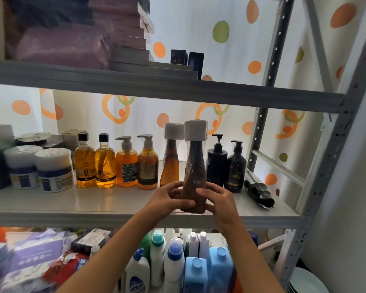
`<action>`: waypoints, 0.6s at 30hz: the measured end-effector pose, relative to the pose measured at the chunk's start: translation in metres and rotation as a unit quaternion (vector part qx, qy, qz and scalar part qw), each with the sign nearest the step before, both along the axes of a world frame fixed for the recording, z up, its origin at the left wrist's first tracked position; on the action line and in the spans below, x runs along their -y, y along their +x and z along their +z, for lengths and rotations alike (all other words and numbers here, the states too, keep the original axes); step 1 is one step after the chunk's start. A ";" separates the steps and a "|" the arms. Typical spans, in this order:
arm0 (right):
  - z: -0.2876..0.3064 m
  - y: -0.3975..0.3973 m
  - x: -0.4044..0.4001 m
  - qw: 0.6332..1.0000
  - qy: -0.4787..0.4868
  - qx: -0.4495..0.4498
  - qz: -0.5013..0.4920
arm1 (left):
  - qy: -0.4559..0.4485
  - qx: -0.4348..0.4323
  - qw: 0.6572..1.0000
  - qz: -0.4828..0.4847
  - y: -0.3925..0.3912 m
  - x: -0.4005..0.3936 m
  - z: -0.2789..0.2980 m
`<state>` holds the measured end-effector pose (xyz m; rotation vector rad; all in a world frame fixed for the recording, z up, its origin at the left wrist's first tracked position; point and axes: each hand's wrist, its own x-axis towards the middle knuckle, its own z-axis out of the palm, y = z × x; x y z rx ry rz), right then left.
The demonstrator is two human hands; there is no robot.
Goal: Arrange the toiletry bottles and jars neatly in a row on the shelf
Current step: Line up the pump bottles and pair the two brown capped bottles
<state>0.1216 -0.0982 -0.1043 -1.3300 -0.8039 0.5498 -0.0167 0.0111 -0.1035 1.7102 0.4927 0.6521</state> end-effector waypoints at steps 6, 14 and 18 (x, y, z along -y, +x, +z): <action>-0.001 0.001 -0.005 1.000 -0.012 -0.001 0.010 | 0.027 -0.010 0.999 0.016 -0.001 -0.002 0.002; 0.007 0.002 -0.006 0.998 -0.031 0.038 0.039 | 0.048 -0.019 0.998 0.030 0.000 -0.005 0.007; 0.017 0.006 -0.008 0.993 -0.052 0.099 0.047 | 0.043 -0.011 0.998 0.036 0.002 -0.011 0.011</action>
